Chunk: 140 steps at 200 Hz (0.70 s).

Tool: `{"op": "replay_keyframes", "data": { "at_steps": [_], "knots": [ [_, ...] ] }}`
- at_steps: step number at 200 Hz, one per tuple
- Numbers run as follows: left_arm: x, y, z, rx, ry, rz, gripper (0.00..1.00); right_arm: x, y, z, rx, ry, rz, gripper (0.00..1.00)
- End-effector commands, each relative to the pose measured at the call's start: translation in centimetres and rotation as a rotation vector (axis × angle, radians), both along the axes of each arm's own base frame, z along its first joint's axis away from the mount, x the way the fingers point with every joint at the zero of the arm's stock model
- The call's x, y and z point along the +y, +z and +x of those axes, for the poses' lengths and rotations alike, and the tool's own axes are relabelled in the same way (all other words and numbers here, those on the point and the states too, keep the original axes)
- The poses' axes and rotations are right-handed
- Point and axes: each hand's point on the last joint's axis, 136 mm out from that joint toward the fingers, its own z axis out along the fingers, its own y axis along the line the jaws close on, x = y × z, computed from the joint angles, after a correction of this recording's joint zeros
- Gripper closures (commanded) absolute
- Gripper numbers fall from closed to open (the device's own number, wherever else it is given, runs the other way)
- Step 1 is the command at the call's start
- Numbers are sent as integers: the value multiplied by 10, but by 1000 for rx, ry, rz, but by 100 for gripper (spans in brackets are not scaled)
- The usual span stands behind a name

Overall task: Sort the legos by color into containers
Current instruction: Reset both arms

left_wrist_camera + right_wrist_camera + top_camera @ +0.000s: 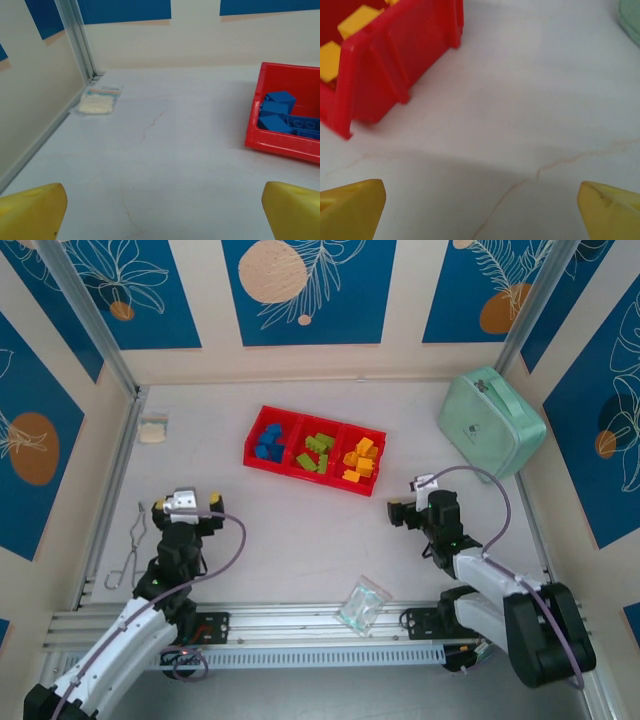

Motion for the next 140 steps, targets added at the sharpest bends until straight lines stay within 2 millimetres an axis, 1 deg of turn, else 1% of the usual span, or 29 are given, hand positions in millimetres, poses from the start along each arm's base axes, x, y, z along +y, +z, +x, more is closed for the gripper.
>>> {"op": "replay_keyframes", "data": {
  "at_steps": [1, 7, 18, 23, 34, 44, 51, 55, 58, 61, 69, 80, 86, 95, 99, 106, 115, 127, 132, 134, 139, 140],
  "knots": [
    [8, 4, 8, -59, 40, 60, 1, 7, 52, 33, -235, 48, 32, 1],
    [8, -5, 11, -35, 34, 67, 1, 6, 52, 37, -240, 49, 30, 1],
    [7, -16, 19, -11, 15, 63, 1, 7, 51, 46, -238, 59, 25, 1],
    [5, -17, 23, -4, 5, 60, 1, 9, 50, 49, -235, 71, 22, 1],
    [-3, -24, 33, 38, -54, 54, 1, 13, 50, 56, -245, 94, 19, 1],
    [-3, -25, 45, 28, -77, 13, 1, 12, 51, 62, -245, 81, 43, 1],
    [-3, -26, 53, 46, -92, -14, 1, 16, 44, 62, -233, 116, 87, 1],
    [-3, -30, 58, 69, -107, -27, 1, 16, 44, 63, -253, 129, 94, 1],
    [-4, -32, 62, 79, -118, -37, 1, 12, 44, 65, -271, 107, 101, 1],
    [-4, -32, 65, 82, -130, -51, 1, 4, 42, 67, -278, 63, 106, 1],
    [-5, -36, 73, 102, -152, -76, 1, -15, 30, 68, -261, -21, 145, 1],
    [-3, -36, 83, 92, -154, -87, 1, -25, 36, 74, -310, -34, 207, 1],
    [-2, -35, 88, 69, -151, -82, 1, -26, 32, 73, -258, -34, 212, 1],
    [-4, -31, 95, 36, -173, -46, 1, -28, 25, 80, -171, -42, 219, 1],
    [-5, -32, 98, 43, -180, -39, 1, -27, 23, 85, -167, -44, 223, 1],
    [-7, -33, 100, 61, -196, -38, 1, -26, 25, 93, -161, -42, 227, 1],
    [-8, -33, 102, 60, -205, -38, 1, -26, 20, 91, -97, -47, 213, 1],
    [-8, -33, 102, 57, -210, -21, 1, -27, 25, 93, -154, -51, 214, 1],
    [-8, -37, 102, 55, -217, -10, 1, -27, 23, 92, -136, -57, 202, 1],
    [-8, -42, 101, 65, -218, -6, 1, -27, 22, 91, -125, -59, 200, 1],
    [-7, -43, 104, 35, -209, -3, 1, -27, 21, 92, -125, -60, 199, 1],
    [-6, -45, 105, 37, -208, -5, 1, -27, 21, 93, -125, -60, 199, 1]
  ]
}}
